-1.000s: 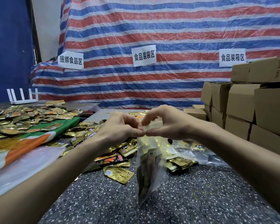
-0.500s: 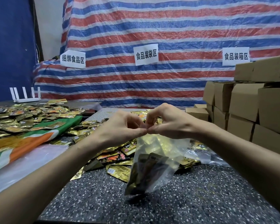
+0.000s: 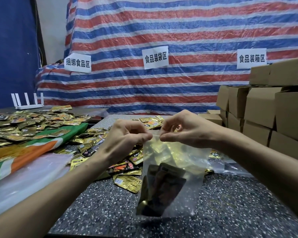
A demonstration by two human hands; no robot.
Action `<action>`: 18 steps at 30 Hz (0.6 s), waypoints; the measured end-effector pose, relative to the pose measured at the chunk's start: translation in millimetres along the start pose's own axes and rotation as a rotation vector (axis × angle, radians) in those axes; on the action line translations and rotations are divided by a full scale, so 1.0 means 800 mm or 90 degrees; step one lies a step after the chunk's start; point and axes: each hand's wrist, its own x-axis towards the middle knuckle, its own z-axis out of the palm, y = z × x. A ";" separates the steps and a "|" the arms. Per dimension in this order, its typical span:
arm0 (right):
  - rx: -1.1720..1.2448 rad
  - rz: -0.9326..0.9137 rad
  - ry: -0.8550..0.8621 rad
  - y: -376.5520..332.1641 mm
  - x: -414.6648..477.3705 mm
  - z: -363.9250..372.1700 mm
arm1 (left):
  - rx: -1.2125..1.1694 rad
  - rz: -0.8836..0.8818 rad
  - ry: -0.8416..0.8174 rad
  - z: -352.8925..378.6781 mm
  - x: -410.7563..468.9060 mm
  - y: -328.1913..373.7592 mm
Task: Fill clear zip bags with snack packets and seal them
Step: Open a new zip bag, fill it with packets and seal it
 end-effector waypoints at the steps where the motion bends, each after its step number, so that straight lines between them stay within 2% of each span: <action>1: -0.001 0.004 0.002 0.002 -0.002 -0.001 | -0.010 -0.001 0.003 -0.001 0.001 -0.001; 18: 0.010 0.032 -0.001 0.046 -0.045 -0.023 | 0.014 -0.009 0.032 -0.004 0.006 -0.007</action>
